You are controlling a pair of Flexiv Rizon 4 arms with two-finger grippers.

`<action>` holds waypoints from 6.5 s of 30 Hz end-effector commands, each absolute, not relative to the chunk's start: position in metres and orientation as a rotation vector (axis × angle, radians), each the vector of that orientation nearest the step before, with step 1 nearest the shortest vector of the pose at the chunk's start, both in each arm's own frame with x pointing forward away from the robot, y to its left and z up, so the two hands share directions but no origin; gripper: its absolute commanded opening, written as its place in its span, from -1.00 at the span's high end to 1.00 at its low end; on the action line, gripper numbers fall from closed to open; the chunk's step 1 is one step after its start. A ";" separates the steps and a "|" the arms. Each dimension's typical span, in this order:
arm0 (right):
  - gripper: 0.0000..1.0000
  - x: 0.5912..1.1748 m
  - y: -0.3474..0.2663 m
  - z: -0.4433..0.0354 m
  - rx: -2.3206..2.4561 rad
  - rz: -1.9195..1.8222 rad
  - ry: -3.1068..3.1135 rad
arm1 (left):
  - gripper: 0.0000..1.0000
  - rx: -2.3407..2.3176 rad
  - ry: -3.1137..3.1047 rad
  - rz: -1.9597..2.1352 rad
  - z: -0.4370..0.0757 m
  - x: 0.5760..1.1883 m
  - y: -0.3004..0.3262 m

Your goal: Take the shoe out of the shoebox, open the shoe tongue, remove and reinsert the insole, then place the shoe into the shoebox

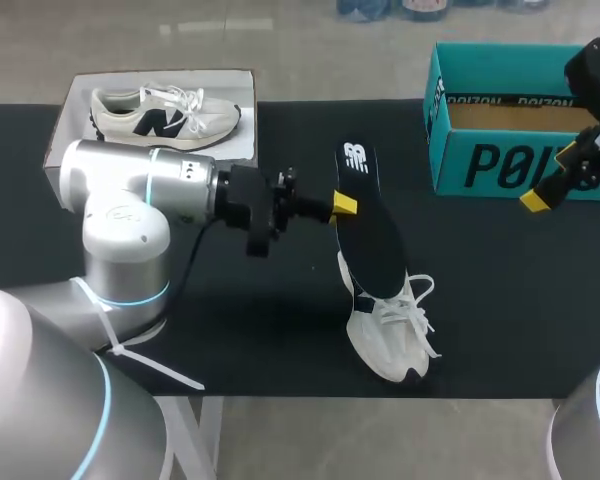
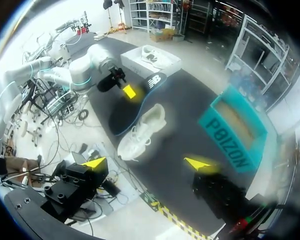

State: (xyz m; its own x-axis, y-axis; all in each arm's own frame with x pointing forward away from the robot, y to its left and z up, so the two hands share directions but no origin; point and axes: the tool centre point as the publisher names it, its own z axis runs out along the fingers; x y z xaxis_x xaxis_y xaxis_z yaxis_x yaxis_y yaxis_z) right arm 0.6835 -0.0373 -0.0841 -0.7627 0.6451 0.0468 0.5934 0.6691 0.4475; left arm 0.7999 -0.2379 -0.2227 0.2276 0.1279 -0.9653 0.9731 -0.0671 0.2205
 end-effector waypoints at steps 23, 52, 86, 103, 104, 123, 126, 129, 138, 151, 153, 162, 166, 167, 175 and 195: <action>-1.00 0.687 -0.037 -0.084 1.031 0.675 2.769 | 1.00 1.443 1.110 -1.004 -0.224 0.798 -0.239; -1.00 0.687 -0.037 -0.084 1.031 0.675 2.769 | 1.00 1.519 0.932 -0.790 -0.193 0.829 -0.231; -1.00 0.687 -0.037 -0.084 1.031 0.675 2.769 | 1.00 1.599 0.732 -0.563 -0.220 0.920 -0.245; -1.00 0.687 -0.037 -0.084 1.031 0.675 2.769 | 1.00 1.476 0.886 -0.755 -0.197 0.905 -0.226; -1.00 0.687 -0.037 -0.084 1.031 0.675 2.769 | 1.00 1.449 0.991 -0.881 -0.198 0.906 -0.225; -1.00 0.687 -0.037 -0.084 1.031 0.675 2.769 | 1.00 1.384 0.917 -1.055 -0.187 0.900 -0.222; -1.00 0.687 -0.037 -0.084 1.031 0.675 2.769 | 1.00 1.384 0.917 -1.055 -0.187 0.900 -0.222; -1.00 0.687 -0.037 -0.084 1.031 0.675 2.769 | 1.00 1.384 0.917 -1.055 -0.187 0.900 -0.222; -1.00 0.687 -0.037 -0.084 1.031 0.675 2.769 | 1.00 0.795 1.394 -1.478 -0.144 0.896 -0.228; -1.00 0.687 -0.037 -0.084 1.031 0.675 2.769 | 1.00 0.315 1.911 -1.895 -0.165 0.893 -0.227; -1.00 0.687 -0.037 -0.084 1.031 0.675 2.769 | 1.00 0.315 1.911 -1.895 -0.165 0.893 -0.227; -1.00 0.687 -0.037 -0.084 1.031 0.675 2.769 | 1.00 0.315 1.911 -1.895 -0.165 0.893 -0.227; -1.00 0.687 -0.037 -0.084 1.031 0.675 2.769 | 1.00 0.315 1.911 -1.895 -0.165 0.893 -0.227; -1.00 0.687 -0.037 -0.084 1.031 0.675 2.769 | 1.00 0.315 1.911 -1.895 -0.165 0.893 -0.227; -1.00 0.687 -0.037 -0.084 1.031 0.675 2.769 | 1.00 0.315 1.911 -1.895 -0.165 0.893 -0.227; -1.00 0.687 -0.037 -0.084 1.031 0.675 2.769 | 1.00 -0.906 2.273 -2.461 -0.156 0.873 -0.231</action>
State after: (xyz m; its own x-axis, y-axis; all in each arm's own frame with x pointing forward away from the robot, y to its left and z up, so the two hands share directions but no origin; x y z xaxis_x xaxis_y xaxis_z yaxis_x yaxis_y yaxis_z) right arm 0.6839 -0.0375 -0.0847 -0.7626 0.6452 0.0472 0.5934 0.6686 0.4482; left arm 0.8737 -0.2349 -0.1631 -0.9863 -0.1263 -0.1066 0.1109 -0.0271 -0.9935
